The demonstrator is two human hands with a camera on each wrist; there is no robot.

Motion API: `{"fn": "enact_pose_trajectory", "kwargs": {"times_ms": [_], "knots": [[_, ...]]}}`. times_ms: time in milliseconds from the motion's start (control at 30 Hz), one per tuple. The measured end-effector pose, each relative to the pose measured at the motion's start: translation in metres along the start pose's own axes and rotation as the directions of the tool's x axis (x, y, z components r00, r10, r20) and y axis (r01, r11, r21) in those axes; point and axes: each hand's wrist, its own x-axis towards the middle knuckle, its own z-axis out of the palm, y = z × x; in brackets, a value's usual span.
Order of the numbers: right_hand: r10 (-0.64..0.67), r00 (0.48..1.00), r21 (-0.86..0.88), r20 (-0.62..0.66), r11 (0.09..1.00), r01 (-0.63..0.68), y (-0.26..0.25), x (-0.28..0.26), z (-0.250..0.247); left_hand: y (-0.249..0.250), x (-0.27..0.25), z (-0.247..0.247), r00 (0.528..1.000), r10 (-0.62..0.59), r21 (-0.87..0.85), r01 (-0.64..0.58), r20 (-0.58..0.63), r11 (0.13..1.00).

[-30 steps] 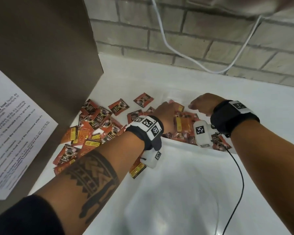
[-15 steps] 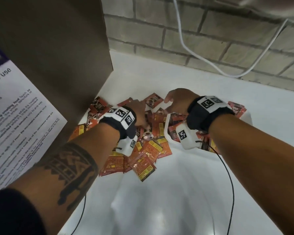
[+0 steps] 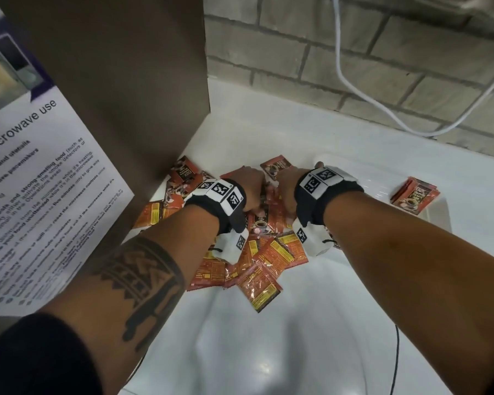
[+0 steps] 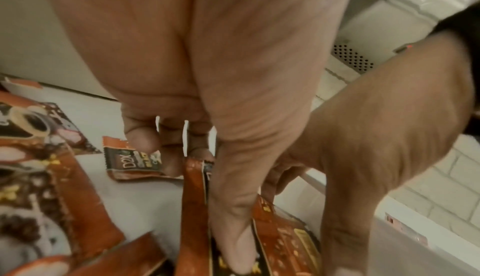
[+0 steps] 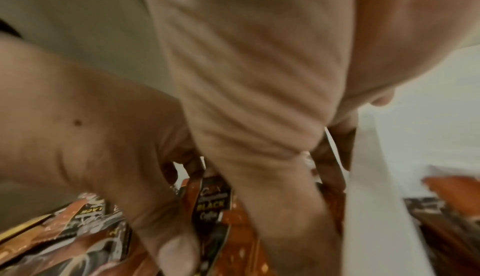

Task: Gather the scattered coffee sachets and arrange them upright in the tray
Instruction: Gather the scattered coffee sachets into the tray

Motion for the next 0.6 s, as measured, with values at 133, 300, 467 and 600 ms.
{"fn": "enact_pose_trajectory", "kwargs": {"times_ms": [133,300,467,600], "knots": [[0.014,0.997,0.066,-0.080,0.998,-0.008,-0.001,0.004,0.003,-0.011,0.002,-0.006,0.999,0.013,-0.064,-0.015,-0.036,0.998],[-0.016,0.992,0.173,-0.121,0.984,0.037,0.003,0.007,-0.003,-0.031,0.005,-0.015,0.986,-0.035,-0.127,0.014,-0.161,0.992],[-0.026,0.965,0.354,-0.260,0.928,0.120,0.012,0.003,-0.013,-0.042,0.003,-0.031,0.968,-0.079,-0.216,0.027,-0.237,0.976],[0.056,0.925,0.495,-0.376,0.856,0.149,0.024,-0.005,-0.020,-0.037,-0.002,-0.044,0.950,-0.096,-0.264,0.015,-0.297,0.964]]}}
